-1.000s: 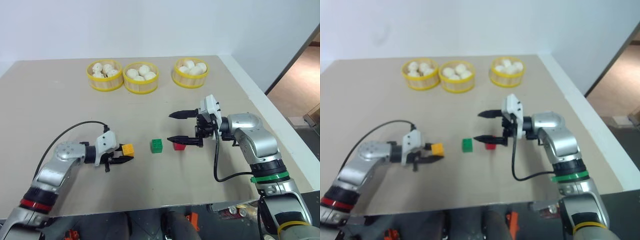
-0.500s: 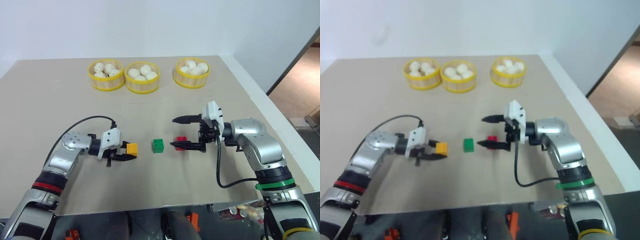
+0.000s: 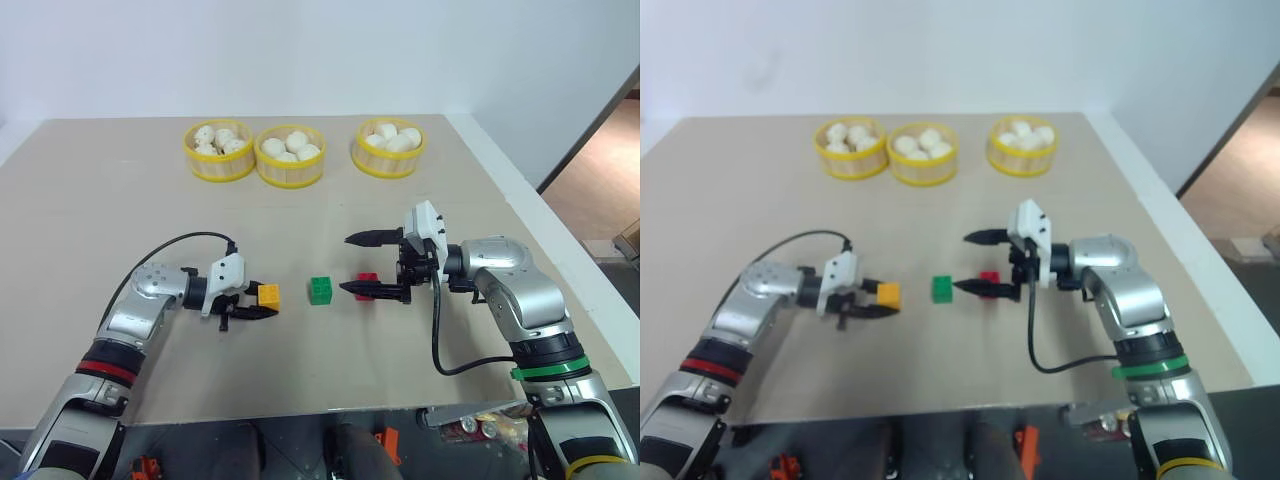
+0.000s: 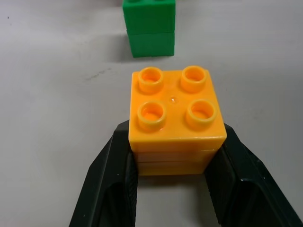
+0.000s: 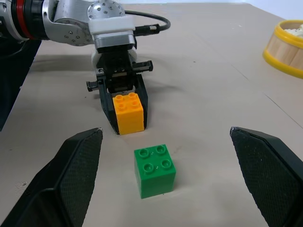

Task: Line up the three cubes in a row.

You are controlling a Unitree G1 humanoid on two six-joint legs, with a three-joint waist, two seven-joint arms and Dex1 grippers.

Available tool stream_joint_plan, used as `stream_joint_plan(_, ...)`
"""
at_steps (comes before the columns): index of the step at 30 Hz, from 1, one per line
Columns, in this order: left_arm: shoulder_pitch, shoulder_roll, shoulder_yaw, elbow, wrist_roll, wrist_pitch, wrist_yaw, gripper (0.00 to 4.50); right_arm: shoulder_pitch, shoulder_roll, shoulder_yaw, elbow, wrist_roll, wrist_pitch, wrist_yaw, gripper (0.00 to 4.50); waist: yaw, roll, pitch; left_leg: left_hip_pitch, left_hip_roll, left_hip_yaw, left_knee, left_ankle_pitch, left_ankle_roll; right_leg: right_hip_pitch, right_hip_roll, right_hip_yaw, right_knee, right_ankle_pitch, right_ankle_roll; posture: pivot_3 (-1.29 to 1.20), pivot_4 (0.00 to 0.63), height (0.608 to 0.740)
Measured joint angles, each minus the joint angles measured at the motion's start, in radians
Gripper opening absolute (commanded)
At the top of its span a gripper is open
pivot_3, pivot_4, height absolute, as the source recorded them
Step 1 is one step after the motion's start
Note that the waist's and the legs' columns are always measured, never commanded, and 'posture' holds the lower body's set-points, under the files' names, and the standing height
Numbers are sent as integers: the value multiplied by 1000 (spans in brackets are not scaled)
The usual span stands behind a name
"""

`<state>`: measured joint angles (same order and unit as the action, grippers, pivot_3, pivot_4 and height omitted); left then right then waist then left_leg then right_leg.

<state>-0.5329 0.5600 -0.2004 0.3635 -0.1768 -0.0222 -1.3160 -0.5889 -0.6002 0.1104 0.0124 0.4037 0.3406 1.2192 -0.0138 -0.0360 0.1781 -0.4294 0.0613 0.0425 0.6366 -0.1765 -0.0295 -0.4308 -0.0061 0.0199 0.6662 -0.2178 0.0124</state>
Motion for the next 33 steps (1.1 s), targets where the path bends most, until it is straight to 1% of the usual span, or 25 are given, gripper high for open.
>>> stream_joint_plan(10,3,-8,-7,-20,21,-12,1,1340,0,0,0,0,0,0,0,4500,7,0,0,0,-1,-1,1,0,0,1,-1,0,-1,0,1,0,150,740)
stream_joint_plan(12,0,-8,-9,-16,26,-13,0,2381,0,0,0,0,0,0,0,4500,8,0,0,0,-1,-1,1,0,0,1,-1,0,-1,0,1,0,150,740)
stream_joint_plan(15,-30,-9,-10,13,42,-19,3,3434,1,0,1,-5,0,1,0,4500,8,0,0,0,-1,-1,1,0,0,1,-1,0,-1,0,1,0,150,740)
stream_joint_plan(18,-42,-9,-2,31,46,-26,11,4389,1,0,1,-9,1,2,0,4500,7,0,0,0,-1,-1,0,0,0,1,0,0,0,0,2,0,150,740)
stream_joint_plan(19,-45,-8,2,35,47,-29,15,4485,1,0,1,-9,1,4,-1,4500,6,0,0,0,-1,-1,-1,0,0,1,0,0,0,0,2,0,150,740)
stream_joint_plan(22,-46,6,6,28,44,-39,10,4485,2,0,0,-10,3,11,-3,4500,5,0,0,0,0,-1,-1,-2,2,0,1,0,0,-1,2,0,150,740)
stream_joint_plan(25,-15,58,4,-45,31,-28,-34,4485,2,-3,-3,-15,6,21,-5,4500,-4,0,0,-3,1,-1,-1,-3,3,-4,2,0,0,-2,1,0,150,740)
stream_joint_plan(29,54,140,37,-277,-63,137,-60,4485,1,-25,-18,-28,28,51,-3,4500,-9,0,0,-6,3,-2,-1,-2,3,-7,3,0,1,-2,1,0,150,740)
stream_joint_plan(33,61,172,126,-445,-159,299,12,4485,-4,-36,-36,-29,42,56,-3,4500,-8,0,0,-5,2,-2,-1,-2,4,-6,3,-1,1,-1,0,0,150,740)
